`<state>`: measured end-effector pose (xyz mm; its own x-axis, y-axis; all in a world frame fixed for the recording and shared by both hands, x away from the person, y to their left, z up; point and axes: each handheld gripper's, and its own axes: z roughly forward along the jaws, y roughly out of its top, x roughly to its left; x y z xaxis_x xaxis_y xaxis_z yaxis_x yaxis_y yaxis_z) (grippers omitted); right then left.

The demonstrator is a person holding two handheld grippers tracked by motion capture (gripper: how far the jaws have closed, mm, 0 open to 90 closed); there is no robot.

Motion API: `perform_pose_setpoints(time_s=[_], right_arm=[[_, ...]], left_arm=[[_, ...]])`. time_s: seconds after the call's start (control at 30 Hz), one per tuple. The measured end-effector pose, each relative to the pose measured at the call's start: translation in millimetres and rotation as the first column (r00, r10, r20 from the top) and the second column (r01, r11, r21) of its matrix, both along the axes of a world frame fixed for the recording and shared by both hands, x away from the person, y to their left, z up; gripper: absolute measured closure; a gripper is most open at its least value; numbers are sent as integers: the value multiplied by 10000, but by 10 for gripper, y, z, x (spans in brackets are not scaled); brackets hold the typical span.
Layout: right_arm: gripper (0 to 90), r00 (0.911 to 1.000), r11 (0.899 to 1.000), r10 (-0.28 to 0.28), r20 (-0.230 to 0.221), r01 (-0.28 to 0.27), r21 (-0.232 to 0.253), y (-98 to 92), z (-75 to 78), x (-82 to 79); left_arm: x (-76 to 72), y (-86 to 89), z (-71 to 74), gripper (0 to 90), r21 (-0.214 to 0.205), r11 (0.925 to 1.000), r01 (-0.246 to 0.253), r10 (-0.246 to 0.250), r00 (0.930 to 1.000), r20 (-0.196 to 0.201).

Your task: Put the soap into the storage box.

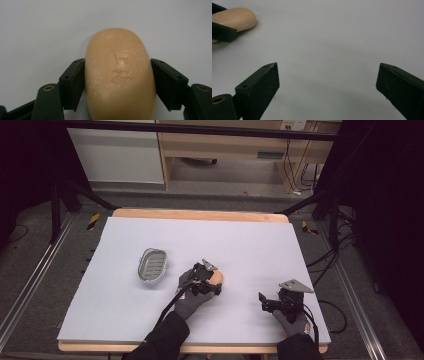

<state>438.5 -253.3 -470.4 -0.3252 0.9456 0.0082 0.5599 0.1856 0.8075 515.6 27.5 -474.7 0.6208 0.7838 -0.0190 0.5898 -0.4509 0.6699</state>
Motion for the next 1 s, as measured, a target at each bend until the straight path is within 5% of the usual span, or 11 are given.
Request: perform_pose_setpoints(time_s=[0.33,1.0], right_arm=[[51,10000,10000,-26,7,26,33,0,4,-3],[51,10000,10000,-4,11,4,-19,4,2,-5]], left_arm=[[-33,9,32,315,-131,9999,-47,45,9999,-92],[-285,287,427,317,-816,9964,222,-170,9978,642]])
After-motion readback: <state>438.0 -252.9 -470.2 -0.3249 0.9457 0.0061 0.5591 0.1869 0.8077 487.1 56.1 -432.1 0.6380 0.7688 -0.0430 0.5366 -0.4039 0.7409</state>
